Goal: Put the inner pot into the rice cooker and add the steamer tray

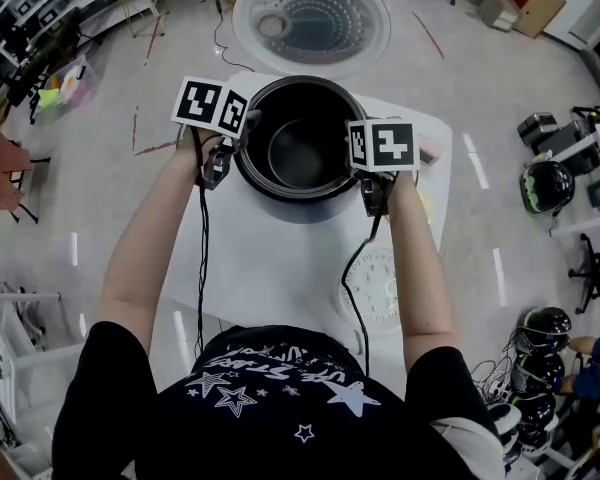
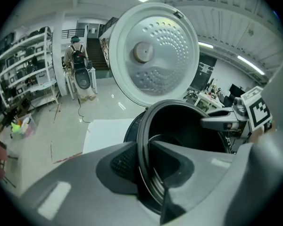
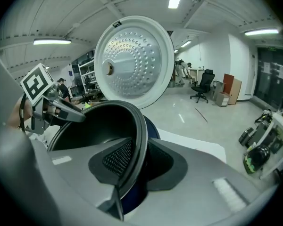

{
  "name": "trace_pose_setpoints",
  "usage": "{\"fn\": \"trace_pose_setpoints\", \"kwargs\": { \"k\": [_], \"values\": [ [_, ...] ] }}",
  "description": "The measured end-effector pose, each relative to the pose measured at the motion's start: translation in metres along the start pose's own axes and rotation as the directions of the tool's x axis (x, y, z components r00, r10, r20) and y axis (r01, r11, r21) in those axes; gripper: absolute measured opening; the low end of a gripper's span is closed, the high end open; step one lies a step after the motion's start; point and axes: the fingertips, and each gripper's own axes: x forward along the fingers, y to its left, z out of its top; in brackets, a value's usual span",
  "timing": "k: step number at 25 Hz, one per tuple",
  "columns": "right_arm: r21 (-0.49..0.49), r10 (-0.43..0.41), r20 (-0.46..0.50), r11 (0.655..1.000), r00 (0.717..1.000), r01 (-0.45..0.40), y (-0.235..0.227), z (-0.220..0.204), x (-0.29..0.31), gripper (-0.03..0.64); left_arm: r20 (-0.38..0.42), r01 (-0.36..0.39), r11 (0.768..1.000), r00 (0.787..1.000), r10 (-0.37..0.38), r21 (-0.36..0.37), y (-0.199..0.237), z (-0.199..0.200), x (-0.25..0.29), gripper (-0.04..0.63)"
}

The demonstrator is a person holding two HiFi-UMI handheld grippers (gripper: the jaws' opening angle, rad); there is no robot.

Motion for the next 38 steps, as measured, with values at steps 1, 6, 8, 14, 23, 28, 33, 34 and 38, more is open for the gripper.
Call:
{"fn": "trace_pose_setpoints", "kwargs": {
  "k": [1, 6, 8, 14, 23, 28, 33, 34, 38],
  "values": [
    [-0.009, -0.004, -0.01, 1.0, 1.0, 0.004, 0.0, -0.002, 0.002, 0.119, -0.012, -0.023, 0.999, 1.0, 0.024, 0.036, 0.0, -0.001, 0.003, 0.094],
    [-0.034, -0.026, -0.003, 0.999, 1.0, 0.026, 0.014, -0.005, 0.009, 0.134, -0.013, -0.125, 0.976, 0.991, 0.13, 0.179, 0.014, -0.01, 0.006, 0.104],
    [-0.045, -0.03, 0.008, 0.999, 1.0, 0.031, 0.016, -0.004, 0.011, 0.143, 0.006, -0.136, 0.971, 0.991, 0.137, 0.196, 0.016, -0.008, 0.006, 0.104],
    [-0.015, 0.005, 0.068, 1.0, 0.998, -0.004, 0.037, 0.002, 0.011, 0.275, 0.06, -0.111, 0.968, 0.993, 0.1, 0.225, 0.026, -0.008, -0.002, 0.117],
    [0.074, -0.115, 0.124, 0.992, 0.986, 0.106, 0.045, -0.008, -0.039, 0.313, 0.14, 0.025, 0.971, 0.988, -0.059, 0.236, 0.015, -0.005, -0.025, 0.227],
    [0.132, -0.182, 0.146, 0.978, 0.972, 0.163, 0.044, -0.014, -0.072, 0.313, 0.184, 0.111, 0.951, 0.968, -0.169, 0.288, -0.013, 0.002, -0.046, 0.226],
    [0.165, -0.235, 0.173, 0.964, 0.957, 0.207, 0.057, -0.019, -0.097, 0.313, 0.205, 0.187, 0.917, 0.941, -0.271, 0.353, -0.04, 0.002, -0.068, 0.224],
    [0.177, -0.25, 0.176, 0.959, 0.952, 0.219, 0.059, -0.02, -0.103, 0.313, 0.202, 0.209, 0.908, 0.934, -0.296, 0.362, -0.046, 0.0, -0.072, 0.222],
    [0.241, -0.34, 0.201, 0.926, 0.919, 0.29, 0.064, -0.029, -0.129, 0.311, 0.189, 0.287, 0.866, 0.902, -0.389, 0.41, -0.069, -0.003, -0.082, 0.21]
  ]
}}
